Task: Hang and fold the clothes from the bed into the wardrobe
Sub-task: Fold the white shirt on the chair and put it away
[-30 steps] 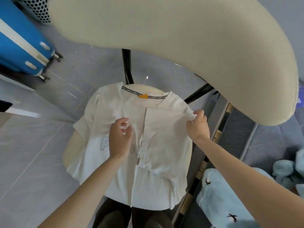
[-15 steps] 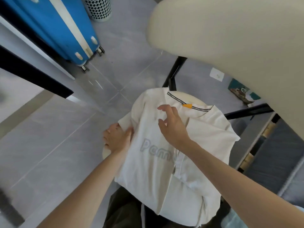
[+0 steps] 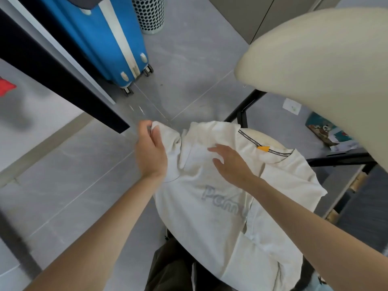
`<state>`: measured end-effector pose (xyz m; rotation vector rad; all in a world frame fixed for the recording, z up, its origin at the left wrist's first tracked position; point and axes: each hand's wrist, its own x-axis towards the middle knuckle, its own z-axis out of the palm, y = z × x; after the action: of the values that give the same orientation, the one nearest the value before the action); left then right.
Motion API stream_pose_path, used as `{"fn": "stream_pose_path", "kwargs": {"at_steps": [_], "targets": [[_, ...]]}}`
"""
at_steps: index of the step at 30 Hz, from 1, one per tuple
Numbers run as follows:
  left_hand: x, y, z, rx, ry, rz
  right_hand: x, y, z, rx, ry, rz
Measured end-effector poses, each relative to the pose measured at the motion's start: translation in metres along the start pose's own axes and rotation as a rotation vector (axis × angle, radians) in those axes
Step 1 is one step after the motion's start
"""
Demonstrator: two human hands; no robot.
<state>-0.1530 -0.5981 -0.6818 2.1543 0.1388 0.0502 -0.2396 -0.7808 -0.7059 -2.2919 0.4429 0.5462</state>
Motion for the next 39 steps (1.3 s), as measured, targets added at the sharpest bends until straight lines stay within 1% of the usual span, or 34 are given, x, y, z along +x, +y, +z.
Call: {"fn": "stream_pose_path", "kwargs": {"at_steps": [2, 3, 5, 6, 7, 9, 11, 13, 15, 16, 18, 20, 22, 24, 27, 28, 30, 32, 35, 37, 39], "targets": [[0.002, 0.009, -0.004, 0.016, 0.055, 0.054, -0.002, 0.001, -0.006, 0.046, 0.004, 0.049], [0.000, 0.011, -0.005, 0.011, 0.102, 0.033, -0.004, 0.003, -0.009, 0.082, 0.023, 0.078], [-0.007, 0.010, -0.008, -0.033, 0.211, -0.070, -0.010, 0.007, -0.013, 0.162, 0.069, 0.139], [-0.014, 0.008, -0.010, -0.069, 0.236, -0.118, -0.014, 0.009, -0.014, 0.205, 0.093, 0.167], [-0.022, 0.006, -0.014, -0.102, 0.227, -0.148, -0.017, 0.011, -0.015, 0.244, 0.112, 0.190], [-0.037, -0.003, -0.022, -0.142, 0.144, -0.161, -0.021, 0.012, -0.013, 0.273, 0.127, 0.208], [-0.050, -0.014, -0.029, -0.183, 0.029, -0.223, -0.022, 0.009, -0.009, 0.285, 0.108, 0.197], [-0.059, -0.021, -0.035, -0.236, -0.108, -0.311, -0.018, 0.001, -0.006, 0.322, 0.087, 0.192], [-0.067, -0.026, -0.039, -0.287, -0.290, -0.358, -0.008, -0.011, -0.004, 0.324, 0.069, 0.167], [-0.072, -0.027, -0.040, -0.306, -0.404, -0.341, -0.002, -0.017, -0.004, 0.312, 0.065, 0.155], [-0.089, -0.028, -0.036, -0.293, -0.639, -0.244, 0.009, -0.025, -0.006, 0.305, 0.083, 0.154], [-0.110, -0.034, -0.029, -0.140, -0.820, -0.094, 0.016, -0.028, -0.009, 0.320, 0.102, 0.173], [-0.126, -0.045, -0.022, 0.105, -0.899, 0.101, 0.019, -0.031, -0.008, 0.303, 0.081, 0.168], [-0.136, -0.055, -0.018, 0.248, -0.890, 0.231, 0.018, -0.038, -0.001, 0.182, -0.015, 0.097], [-0.146, -0.062, -0.017, 0.280, -0.849, 0.341, 0.021, -0.056, 0.025, 0.061, -0.262, -0.011], [-0.149, -0.064, -0.018, 0.284, -0.846, 0.377, 0.022, -0.062, 0.036, 0.023, -0.304, -0.019], [-0.152, -0.070, -0.019, 0.291, -0.851, 0.420, 0.027, -0.072, 0.057, -0.127, -0.276, 0.006], [-0.153, -0.076, -0.020, 0.333, -0.865, 0.445, 0.031, -0.080, 0.072, -0.344, -0.220, 0.056], [-0.153, -0.081, -0.019, 0.364, -0.866, 0.457, 0.040, -0.084, 0.084, -0.551, -0.151, 0.032], [-0.154, -0.080, -0.020, 0.315, -0.874, 0.432, 0.044, -0.086, 0.083, -0.573, -0.141, 0.022], [-0.154, -0.077, -0.023, 0.243, -0.868, 0.404, 0.046, -0.087, 0.075, -0.433, -0.147, 0.064]]}}
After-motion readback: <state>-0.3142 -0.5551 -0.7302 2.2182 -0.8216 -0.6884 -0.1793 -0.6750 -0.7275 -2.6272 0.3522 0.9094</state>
